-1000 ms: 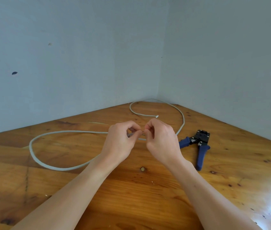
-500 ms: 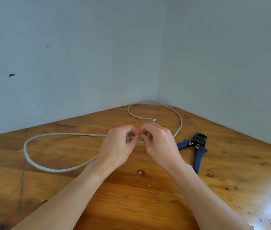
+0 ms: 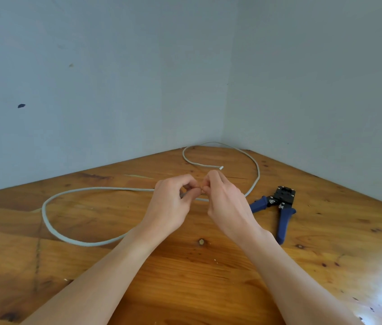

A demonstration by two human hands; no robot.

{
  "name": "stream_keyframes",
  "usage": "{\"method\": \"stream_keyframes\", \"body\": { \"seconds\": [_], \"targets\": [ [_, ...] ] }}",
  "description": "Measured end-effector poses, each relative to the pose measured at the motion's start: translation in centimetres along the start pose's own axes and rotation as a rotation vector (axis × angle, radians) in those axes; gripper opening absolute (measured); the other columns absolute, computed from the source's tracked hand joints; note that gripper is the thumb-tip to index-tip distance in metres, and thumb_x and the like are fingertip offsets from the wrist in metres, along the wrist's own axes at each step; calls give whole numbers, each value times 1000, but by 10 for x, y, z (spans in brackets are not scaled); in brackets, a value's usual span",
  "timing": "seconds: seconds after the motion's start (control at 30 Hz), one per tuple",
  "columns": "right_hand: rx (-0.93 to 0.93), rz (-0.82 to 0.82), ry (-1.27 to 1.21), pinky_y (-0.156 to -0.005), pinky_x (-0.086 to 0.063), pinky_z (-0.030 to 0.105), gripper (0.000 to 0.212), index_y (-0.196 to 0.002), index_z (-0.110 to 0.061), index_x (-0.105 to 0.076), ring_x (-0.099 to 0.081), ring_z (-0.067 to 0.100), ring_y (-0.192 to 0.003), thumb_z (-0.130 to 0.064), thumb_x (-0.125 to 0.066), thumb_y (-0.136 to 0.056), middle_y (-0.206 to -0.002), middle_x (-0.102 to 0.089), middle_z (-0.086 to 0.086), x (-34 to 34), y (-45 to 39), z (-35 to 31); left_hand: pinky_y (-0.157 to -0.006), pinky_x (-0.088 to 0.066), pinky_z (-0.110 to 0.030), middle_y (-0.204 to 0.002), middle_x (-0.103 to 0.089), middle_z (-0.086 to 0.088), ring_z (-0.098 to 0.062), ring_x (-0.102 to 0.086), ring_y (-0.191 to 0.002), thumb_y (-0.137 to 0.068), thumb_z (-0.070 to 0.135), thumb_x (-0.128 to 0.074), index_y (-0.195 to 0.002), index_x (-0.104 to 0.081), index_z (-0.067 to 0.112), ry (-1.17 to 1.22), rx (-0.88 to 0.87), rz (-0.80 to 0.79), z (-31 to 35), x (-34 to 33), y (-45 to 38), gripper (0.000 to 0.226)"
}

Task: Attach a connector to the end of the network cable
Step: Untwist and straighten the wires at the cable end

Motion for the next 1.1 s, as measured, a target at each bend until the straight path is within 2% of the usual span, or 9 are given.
{"method": "stream_keyframes", "body": {
  "seconds": [0.1,0.17,0.3,0.47,0.53,0.6,0.83,0.97,1.1],
  "targets": [
    [20,110,-185,-58,-48,38,8,-98,-14,-54,-57,21,-71,-7,-51,-101,-92,-59,-1,8,0,2,-50,-37,-9,-77,-67,12,2,-51,-51,-93,12,-68,-89,-74,19,92,27,18,-1,2,0,10],
    [57,161,-243,-62,-52,37,11,-100,-14,-60,-58,17,-75,-5,-54,-99,-93,-62,-3,11,1,0,-53,-40,-12,-79,-68,9,1,-55,-56,-94,14,-66,-91,-73,20,116,50,11,-3,3,-1,10],
    [27,189,-302,-67,-50,23,16,-99,-15,-64,-56,6,-77,-1,-58,-96,-93,-63,-5,7,0,2,-69,-51,-23,-80,-68,7,-10,-64,-76,-96,18,-63,-90,-73,24,140,87,5,-5,3,-2,13],
    [-240,165,-526,-71,-43,6,13,-97,-22,-66,-56,-2,-89,-9,-61,-97,-90,-66,-10,0,2,20,-66,-48,-39,-80,-67,1,-32,-62,-73,-95,18,-64,-83,-70,23,230,120,23,-5,3,-1,15],
    [-319,138,-619,-71,-48,14,12,-95,-23,-66,-59,2,-85,-13,-60,-98,-88,-66,-12,-6,4,24,-65,-48,-41,-80,-67,0,-36,-62,-73,-95,19,-65,-80,-70,23,247,133,28,-5,3,-1,16],
    [-365,126,-688,-77,-55,29,12,-94,-24,-66,-63,10,-86,-15,-59,-98,-87,-67,-9,-8,5,24,-66,-48,-40,-80,-67,-1,-37,-62,-74,-94,19,-65,-79,-69,24,258,141,28,-5,3,-1,16],
    [-442,123,-784,-83,-59,48,12,-93,-18,-69,-65,17,-86,-13,-59,-97,-86,-69,-4,-9,6,22,-69,-49,-27,-79,-70,4,-17,-64,-74,-94,21,-66,-80,-71,24,258,168,12,-6,1,1,15],
    [-476,144,-810,-83,-59,49,13,-91,-17,-71,-64,14,-84,-13,-60,-96,-83,-69,-5,-8,8,23,-69,-44,-10,-75,-69,5,-2,-62,-74,-93,19,-67,-80,-72,24,254,153,2,-3,1,2,16],
    [-485,159,-838,-74,-61,46,13,-89,-15,-72,-63,9,-75,-13,-61,-95,-82,-70,-2,-8,10,23,-67,-42,-7,-72,-69,11,2,-61,-71,-93,18,-68,-80,-73,23,272,145,10,-2,1,2,15]
  ]
}}
Point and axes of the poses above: each hand's wrist, its own y-axis away from the middle knuckle, its own x-axis out of the back of the hand, z = x × y, the point moved 7 cm from there along -y, towards the middle knuckle
